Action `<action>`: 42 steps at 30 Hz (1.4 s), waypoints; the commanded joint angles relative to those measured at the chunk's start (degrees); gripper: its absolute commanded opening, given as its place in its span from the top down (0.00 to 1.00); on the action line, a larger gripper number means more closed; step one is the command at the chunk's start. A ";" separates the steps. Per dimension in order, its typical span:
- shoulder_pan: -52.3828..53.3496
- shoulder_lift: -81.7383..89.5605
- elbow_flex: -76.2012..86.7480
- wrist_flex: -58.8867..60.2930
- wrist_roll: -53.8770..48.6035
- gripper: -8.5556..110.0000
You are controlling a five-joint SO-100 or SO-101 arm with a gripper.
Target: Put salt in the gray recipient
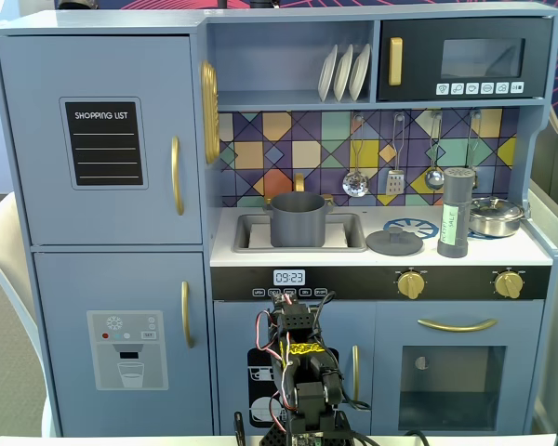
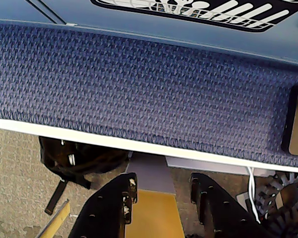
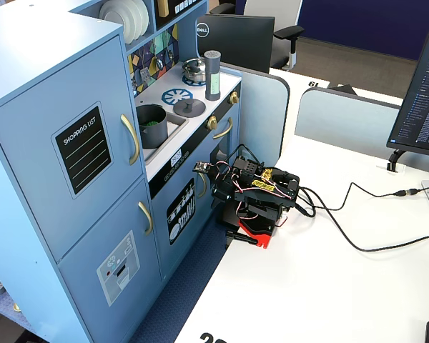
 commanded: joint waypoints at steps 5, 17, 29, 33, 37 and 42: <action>1.93 0.35 -0.35 0.26 -0.97 0.87; 1.93 0.35 -0.35 0.26 -0.97 0.87; 1.67 0.35 -0.35 0.26 -1.05 0.87; -2.02 0.35 -0.44 -0.53 4.66 0.92; 8.88 0.26 -1.05 -3.69 4.57 0.93; 31.38 -7.82 -13.45 -11.34 -3.25 0.93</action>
